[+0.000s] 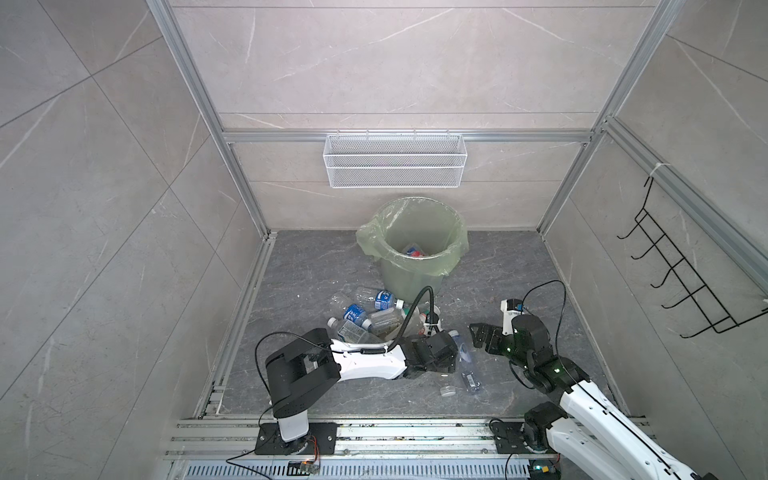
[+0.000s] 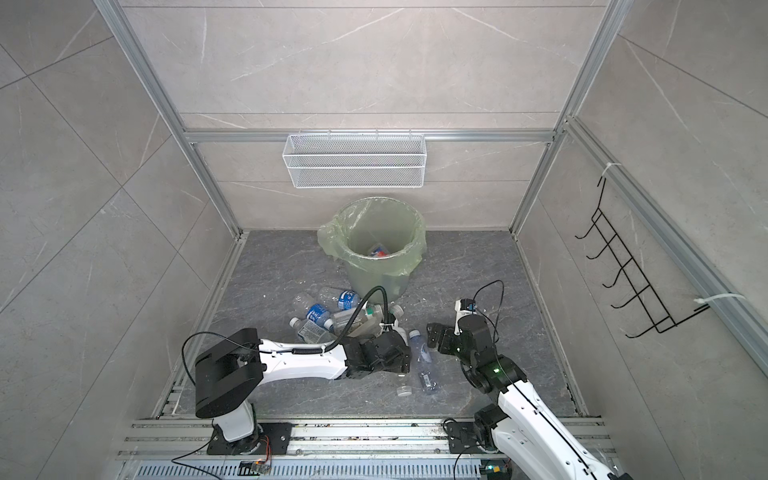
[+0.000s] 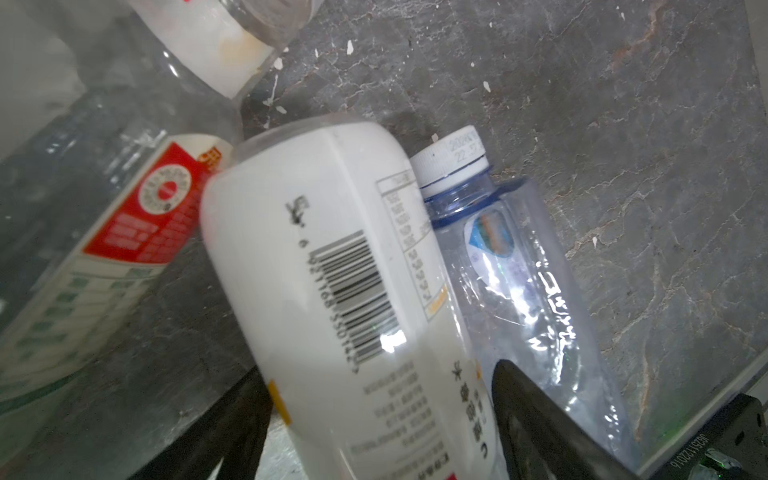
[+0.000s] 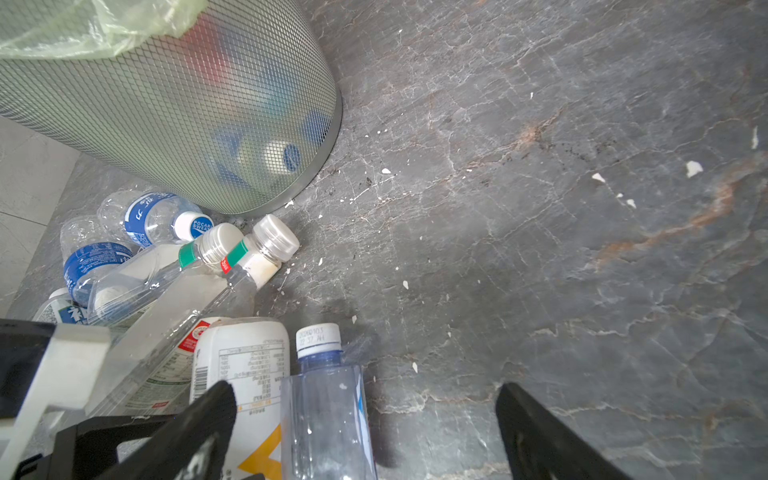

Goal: Throw the plastic bottles in the bin
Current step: 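Close the left gripper on the white-labelled bottle, then lift the white-labelled bottle with the left gripper and drop it into the bin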

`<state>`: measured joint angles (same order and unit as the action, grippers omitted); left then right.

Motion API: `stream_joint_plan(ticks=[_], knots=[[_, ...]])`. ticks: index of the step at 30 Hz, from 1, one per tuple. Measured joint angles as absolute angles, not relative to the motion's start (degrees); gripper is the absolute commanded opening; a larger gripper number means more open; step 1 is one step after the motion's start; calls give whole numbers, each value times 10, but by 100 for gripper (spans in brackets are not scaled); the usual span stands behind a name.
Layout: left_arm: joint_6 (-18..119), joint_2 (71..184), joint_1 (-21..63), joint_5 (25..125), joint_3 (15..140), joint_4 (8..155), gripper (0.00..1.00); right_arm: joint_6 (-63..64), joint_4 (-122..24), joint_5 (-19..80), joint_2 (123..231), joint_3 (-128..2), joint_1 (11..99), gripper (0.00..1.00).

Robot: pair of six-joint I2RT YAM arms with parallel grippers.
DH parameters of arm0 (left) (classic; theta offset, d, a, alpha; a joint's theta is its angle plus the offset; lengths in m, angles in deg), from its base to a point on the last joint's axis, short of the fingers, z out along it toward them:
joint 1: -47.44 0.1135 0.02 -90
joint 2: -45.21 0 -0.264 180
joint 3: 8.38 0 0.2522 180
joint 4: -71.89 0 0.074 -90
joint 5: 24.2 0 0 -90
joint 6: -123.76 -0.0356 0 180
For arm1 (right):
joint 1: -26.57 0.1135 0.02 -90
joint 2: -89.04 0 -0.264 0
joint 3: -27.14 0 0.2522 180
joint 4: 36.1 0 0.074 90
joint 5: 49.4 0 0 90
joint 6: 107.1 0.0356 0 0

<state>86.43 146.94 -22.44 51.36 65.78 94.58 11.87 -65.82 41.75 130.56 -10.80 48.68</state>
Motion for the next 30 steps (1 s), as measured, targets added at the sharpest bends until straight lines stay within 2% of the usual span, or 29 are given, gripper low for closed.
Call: stream_joint_plan(ticks=[15,21,26,28,30], knots=[[825,1525,-224,513,711,1057,79,119,-658,419,1307,-108,487,100],[807,1525,-228,510,712,1067,58,119,-658,419,1310,-108,487,100],[786,1523,-237,494,712,1070,54,119,-658,419,1311,-108,487,100],[772,1518,-242,487,709,1072,48,119,-658,419,1311,-108,487,100],[756,1504,-249,477,703,1072,47,119,-658,419,1312,-108,487,100]])
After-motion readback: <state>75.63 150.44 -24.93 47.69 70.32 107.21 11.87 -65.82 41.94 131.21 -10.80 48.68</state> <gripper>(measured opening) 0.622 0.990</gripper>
